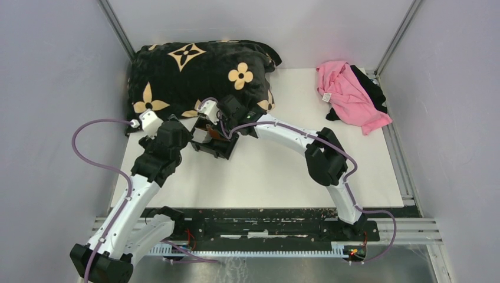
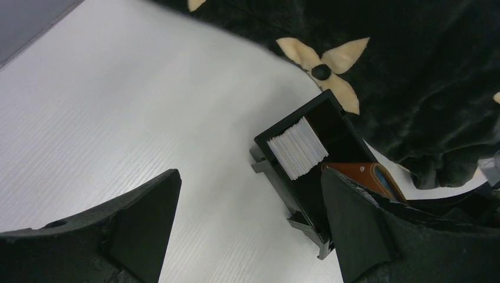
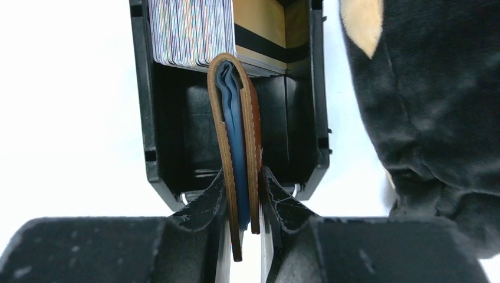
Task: Put the credit cards into the card holder
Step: Pick up the card holder from the storage box, then place the card holder at the center of the board.
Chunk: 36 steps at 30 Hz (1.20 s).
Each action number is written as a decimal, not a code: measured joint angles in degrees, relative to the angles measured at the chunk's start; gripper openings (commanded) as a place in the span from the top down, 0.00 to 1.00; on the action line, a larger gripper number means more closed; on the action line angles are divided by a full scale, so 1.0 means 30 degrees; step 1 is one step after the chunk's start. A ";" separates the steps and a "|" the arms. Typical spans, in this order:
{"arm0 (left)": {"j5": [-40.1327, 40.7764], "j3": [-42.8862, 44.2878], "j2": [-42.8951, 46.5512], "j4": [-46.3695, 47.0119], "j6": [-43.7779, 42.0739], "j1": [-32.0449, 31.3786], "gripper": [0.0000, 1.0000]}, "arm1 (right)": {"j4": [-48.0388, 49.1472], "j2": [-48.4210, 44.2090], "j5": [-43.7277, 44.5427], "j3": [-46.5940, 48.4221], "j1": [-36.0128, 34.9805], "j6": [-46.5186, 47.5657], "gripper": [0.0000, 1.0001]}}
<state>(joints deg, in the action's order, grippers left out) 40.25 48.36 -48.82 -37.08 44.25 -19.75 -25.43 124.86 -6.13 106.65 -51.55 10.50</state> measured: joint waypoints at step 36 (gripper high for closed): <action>-0.7963 0.1326 -0.7898 0.7664 -0.6601 -0.6550 0.15 | -0.5778 -0.4976 -1.2320 -0.7825 0.7694 -1.0163 0.91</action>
<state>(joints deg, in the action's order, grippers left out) 16.36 52.34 -72.51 -14.09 24.45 -39.40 -42.76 109.93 -43.09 83.18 -28.47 -19.99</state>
